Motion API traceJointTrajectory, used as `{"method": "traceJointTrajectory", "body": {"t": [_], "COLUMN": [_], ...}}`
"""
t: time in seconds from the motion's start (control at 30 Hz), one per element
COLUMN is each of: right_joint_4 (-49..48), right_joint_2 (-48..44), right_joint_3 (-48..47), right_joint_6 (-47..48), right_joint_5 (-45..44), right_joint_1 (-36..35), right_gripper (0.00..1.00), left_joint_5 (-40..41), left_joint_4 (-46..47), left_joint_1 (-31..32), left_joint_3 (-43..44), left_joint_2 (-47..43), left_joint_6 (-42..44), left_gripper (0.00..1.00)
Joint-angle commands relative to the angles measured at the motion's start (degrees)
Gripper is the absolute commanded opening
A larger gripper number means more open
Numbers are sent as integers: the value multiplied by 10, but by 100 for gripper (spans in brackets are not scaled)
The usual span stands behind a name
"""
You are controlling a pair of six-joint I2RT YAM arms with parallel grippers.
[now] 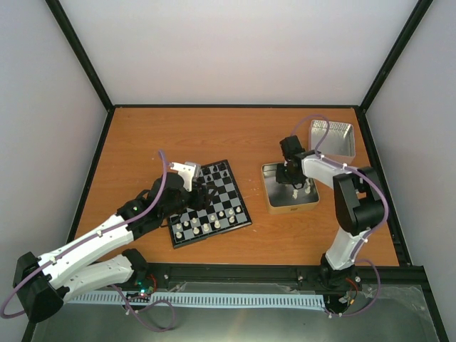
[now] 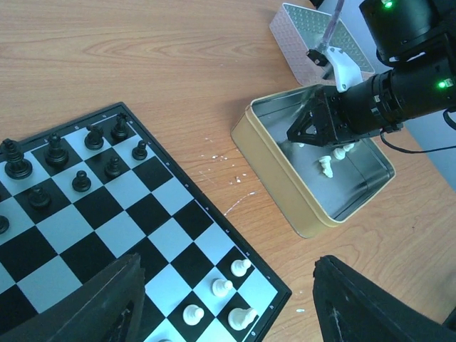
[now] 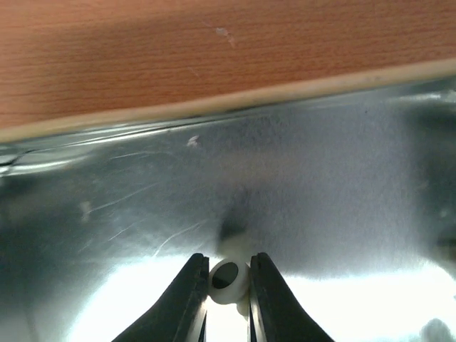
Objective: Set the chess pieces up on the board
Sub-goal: Pick up the chess piece from the storage box.
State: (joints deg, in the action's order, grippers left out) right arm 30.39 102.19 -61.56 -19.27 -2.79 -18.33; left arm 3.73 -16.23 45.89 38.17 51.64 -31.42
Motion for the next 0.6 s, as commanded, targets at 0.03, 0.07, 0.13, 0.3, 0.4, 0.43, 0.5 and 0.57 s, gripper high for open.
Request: {"method": "traceJointTrajectory", "body": {"t": [0.03,0.07,0.13,0.3,0.4,0.43,0.5,0.57], "right_joint_4": [-64,-78,-118,-206,-282,-314,-364,-397], "right_joint_2": [-101,-122,-159,-239,-273,-284,-304,-317], "right_joint_3": [36,42,58,98,128,139,162,177], "right_joint_6": [-73,-91,-134,-237,-331,-367,-450,-525], "right_joint_5": [76,95,134,232,280,292,294,279], "right_joint_1": [-4,-4,-3,-16,-46,-57,-84,-112], "right_gripper": [15,16,16,18,19,20,21,24], "left_joint_5": [-20,-20,-22,-47,-74,-82,-82,-81], "left_joint_4": [40,41,74,131,194,222,278,323], "left_joint_1": [-3,-3,-3,-3,-3,-3,-3,-3], "left_joint_3": [-5,-7,-11,-15,-25,-32,-50,-63], "left_joint_2": [-9,-12,-18,-7,7,11,24,36], "left_joint_6": [-6,-6,-10,-33,-44,-42,-35,-17], "left_gripper": [68,68,69,70,70,70,70,70]}}
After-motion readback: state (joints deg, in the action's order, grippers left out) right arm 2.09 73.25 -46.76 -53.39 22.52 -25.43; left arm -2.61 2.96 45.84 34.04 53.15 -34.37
